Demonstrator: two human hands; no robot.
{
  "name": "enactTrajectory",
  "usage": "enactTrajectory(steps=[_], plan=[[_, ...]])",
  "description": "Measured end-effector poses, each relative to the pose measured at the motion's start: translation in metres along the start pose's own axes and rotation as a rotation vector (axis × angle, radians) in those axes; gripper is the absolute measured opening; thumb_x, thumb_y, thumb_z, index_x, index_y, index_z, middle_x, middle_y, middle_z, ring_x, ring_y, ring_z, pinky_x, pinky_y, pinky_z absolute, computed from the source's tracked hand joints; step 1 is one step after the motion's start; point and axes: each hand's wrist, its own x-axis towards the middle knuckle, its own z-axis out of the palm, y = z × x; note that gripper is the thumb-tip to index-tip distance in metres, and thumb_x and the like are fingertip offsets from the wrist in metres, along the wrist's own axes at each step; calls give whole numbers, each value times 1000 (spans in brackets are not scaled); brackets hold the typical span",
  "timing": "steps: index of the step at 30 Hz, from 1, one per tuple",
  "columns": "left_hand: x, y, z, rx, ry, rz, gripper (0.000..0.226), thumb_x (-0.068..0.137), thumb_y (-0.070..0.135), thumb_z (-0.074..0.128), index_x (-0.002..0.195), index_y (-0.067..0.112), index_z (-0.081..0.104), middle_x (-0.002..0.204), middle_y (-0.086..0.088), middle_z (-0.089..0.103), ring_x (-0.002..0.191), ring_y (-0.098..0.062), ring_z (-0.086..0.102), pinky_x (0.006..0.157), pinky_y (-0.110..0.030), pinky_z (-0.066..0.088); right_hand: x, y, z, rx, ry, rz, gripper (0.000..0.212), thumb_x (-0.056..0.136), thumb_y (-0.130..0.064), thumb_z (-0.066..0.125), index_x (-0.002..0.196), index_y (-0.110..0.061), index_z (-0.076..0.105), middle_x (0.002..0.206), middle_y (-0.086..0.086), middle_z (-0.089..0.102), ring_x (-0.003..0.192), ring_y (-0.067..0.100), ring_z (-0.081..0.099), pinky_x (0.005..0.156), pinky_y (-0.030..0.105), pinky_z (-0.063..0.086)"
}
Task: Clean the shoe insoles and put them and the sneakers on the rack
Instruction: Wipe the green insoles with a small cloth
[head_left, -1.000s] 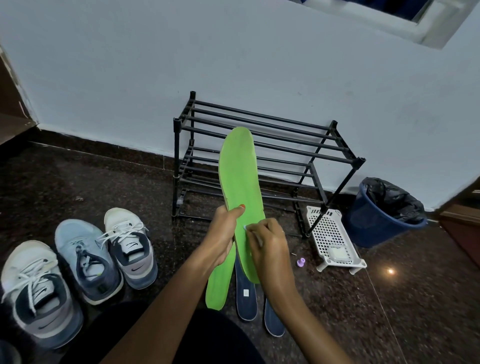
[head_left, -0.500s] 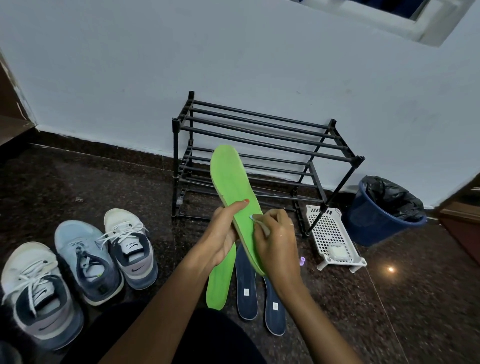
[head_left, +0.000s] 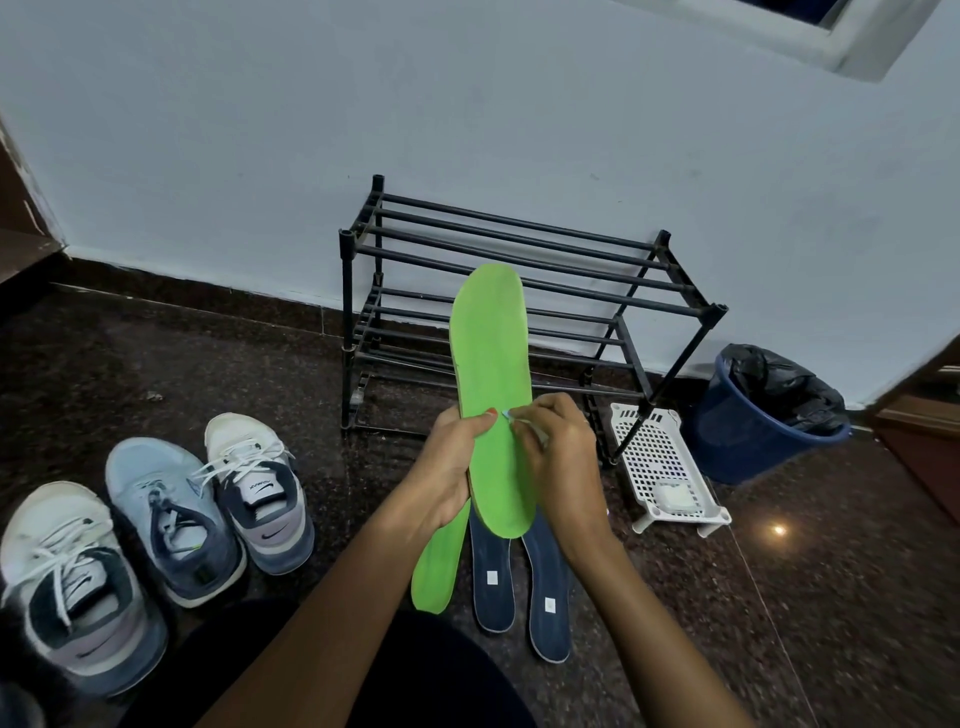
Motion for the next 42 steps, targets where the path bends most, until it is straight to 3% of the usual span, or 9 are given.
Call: enactTrajectory(steps=[3,7,12,16,21,29,36,42], plan=[[1,1,-2,-17,32,9,24,97,5,44,117,3,55,92,-9,65,78,-22,62,68,-32,52,-6,-3,5,-26,-34,-26,10,79,3,63,87,4,70,88,13,60,83,28,56,71,26,41],[3,1,-3,-3,45,16,24,97,4,45,118,1,55,94,-11,65,78,-22,63,64,-31,51,-17,-4,7,-43,-74,-67,9,77,1,63,82,3,70,81,14,60,76,27,56,67,14,33],[1,-2,1,60,-8,32,22,96,4,45,115,2,58,91,-8,67,79,-21,64,71,-32,53,1,2,-3,-42,-4,18,10,82,4,61,88,2,69,85,4,51,83,23,53,69,20,34],[0,-2,0,32,17,46,20,96,3,44,110,4,59,89,-7,67,78,-20,63,70,-31,52,-4,-2,2,-53,3,-9,9,80,6,61,85,3,68,83,8,54,79,21,50,67,23,35],[1,2,-1,-23,52,67,23,97,1,41,114,1,57,98,-11,64,78,-19,62,71,-28,51,-26,-6,11,-32,-50,-59,8,78,3,62,82,2,69,80,12,57,76,19,49,67,11,30],[0,2,-2,-8,29,80,19,97,3,42,105,7,59,89,-7,66,78,-20,63,69,-30,53,-5,-8,6,-15,-4,1,10,83,6,58,88,5,67,86,1,46,83,23,50,69,24,37],[2,5,-5,-91,62,94,20,97,2,41,102,9,59,93,-7,66,82,-21,63,74,-30,53,-26,-14,11,63,-73,9,10,83,2,60,89,0,68,86,0,48,82,19,52,69,9,36],[0,2,-1,-35,28,93,21,97,3,42,111,5,58,93,-8,66,81,-21,63,75,-31,52,-2,-8,5,-13,36,43,10,82,6,59,87,5,67,86,-1,44,82,17,48,69,16,35]])
